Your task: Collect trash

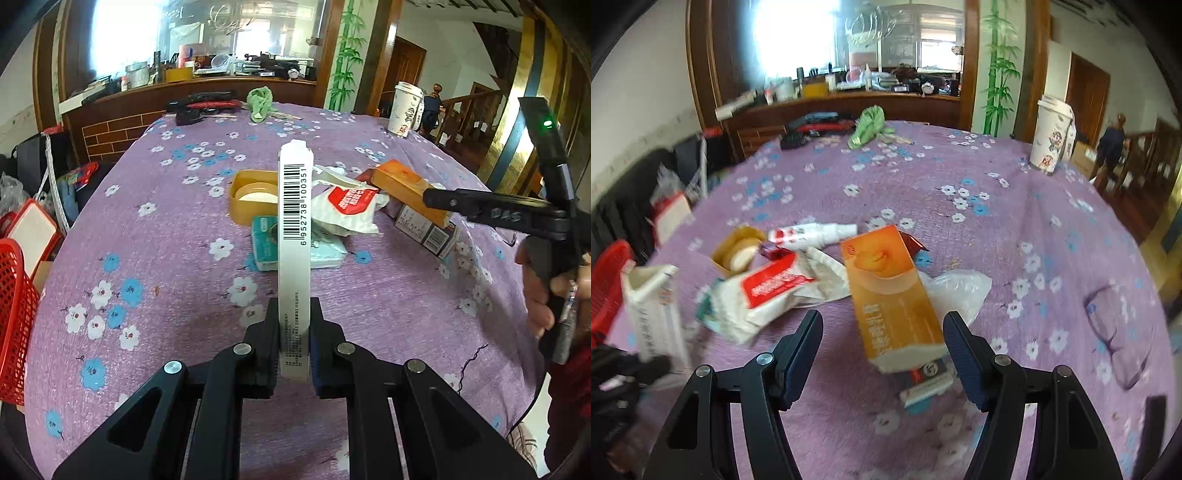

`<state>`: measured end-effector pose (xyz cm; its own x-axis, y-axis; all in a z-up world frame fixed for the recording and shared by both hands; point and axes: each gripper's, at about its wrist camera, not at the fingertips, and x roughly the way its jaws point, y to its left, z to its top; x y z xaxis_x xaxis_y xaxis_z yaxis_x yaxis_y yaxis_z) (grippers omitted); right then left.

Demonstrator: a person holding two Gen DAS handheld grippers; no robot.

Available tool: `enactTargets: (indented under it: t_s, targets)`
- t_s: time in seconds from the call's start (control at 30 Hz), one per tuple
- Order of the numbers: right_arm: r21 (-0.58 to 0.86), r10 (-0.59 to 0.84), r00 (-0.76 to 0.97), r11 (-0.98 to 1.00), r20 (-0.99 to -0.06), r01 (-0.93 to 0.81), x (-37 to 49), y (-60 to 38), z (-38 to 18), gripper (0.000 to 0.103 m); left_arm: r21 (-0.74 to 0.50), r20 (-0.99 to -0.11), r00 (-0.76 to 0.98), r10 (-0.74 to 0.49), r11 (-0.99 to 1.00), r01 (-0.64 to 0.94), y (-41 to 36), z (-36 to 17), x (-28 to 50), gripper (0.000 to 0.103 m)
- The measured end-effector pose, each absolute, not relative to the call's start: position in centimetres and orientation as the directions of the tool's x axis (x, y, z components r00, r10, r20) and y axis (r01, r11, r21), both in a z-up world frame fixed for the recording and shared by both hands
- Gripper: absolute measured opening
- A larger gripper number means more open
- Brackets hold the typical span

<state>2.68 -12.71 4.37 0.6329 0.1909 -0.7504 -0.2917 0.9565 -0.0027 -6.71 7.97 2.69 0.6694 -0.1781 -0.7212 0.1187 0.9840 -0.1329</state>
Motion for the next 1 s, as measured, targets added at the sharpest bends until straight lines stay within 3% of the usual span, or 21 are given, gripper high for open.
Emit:
enactTargets:
  t_s: [0.03,0.07,0.37,0.43,0.47,0.63,0.67,0.73,0.8,0.83,1.0]
  targets:
    - [-0.012,0.182,0.629,0.957,-0.756,-0.291,2.9,-12.6,4.1,0.066,-0.136,-0.721,0.669,-0.178,0.984,0.115,8.1,2.7,-6.7,0.013]
    - [-0.01,0.182,0.624,0.956,-0.76,-0.292,3.0,-12.6,3.9,0.053,-0.138,-0.722,0.669,-0.178,0.984,0.113,8.2,2.6,-6.7,0.013]
    - [0.078,0.267,0.67,0.951,-0.693,-0.299,-1.8,-13.2,5.9,0.049,-0.152,-0.709,0.683,-0.177,0.984,0.098,8.8,2.9,-7.0,0.013]
    - [0.101,0.303,0.678,0.942,-0.669,-0.321,-3.6,-12.8,6.4,0.015,-0.15,-0.703,0.69,-0.175,0.984,0.096,8.7,3.1,-7.3,0.013]
    - [0.106,0.313,0.676,0.938,-0.667,-0.329,-4.3,-12.5,6.4,0.012,-0.148,-0.7,0.693,-0.174,0.984,0.097,8.6,3.2,-7.4,0.013]
    - [0.145,0.353,0.622,0.922,-0.699,-0.36,-6.9,-11.5,5.3,0.012,-0.131,-0.705,0.69,-0.165,0.986,0.102,8.2,3.4,-7.9,0.013]
    - [0.153,0.357,0.614,0.92,-0.704,-0.36,-6.9,-11.6,5.1,0.013,-0.13,-0.707,0.688,-0.164,0.986,0.101,8.2,3.3,-7.9,0.013]
    - [0.159,0.35,0.612,0.925,-0.709,-0.345,-6.8,-12.2,4.9,0.027,-0.126,-0.715,0.681,-0.16,0.987,0.099,8.2,3.0,-7.8,0.013]
    - [0.163,0.342,0.622,0.931,-0.705,-0.328,-6.4,-12.9,5.1,0.072,-0.126,-0.721,0.675,-0.155,0.988,0.092,8.3,2.8,-7.6,0.013]
    - [0.172,0.349,0.624,0.929,-0.699,-0.328,-6.4,-13.2,5.1,0.077,-0.128,-0.722,0.674,-0.155,0.988,0.09,8.3,2.8,-7.6,0.013]
    - [0.18,0.358,0.601,0.924,-0.715,-0.336,-6.0,-12.1,4.6,0.078,-0.137,-0.72,0.677,-0.152,0.988,0.075,8.6,2.7,-7.3,0.013]
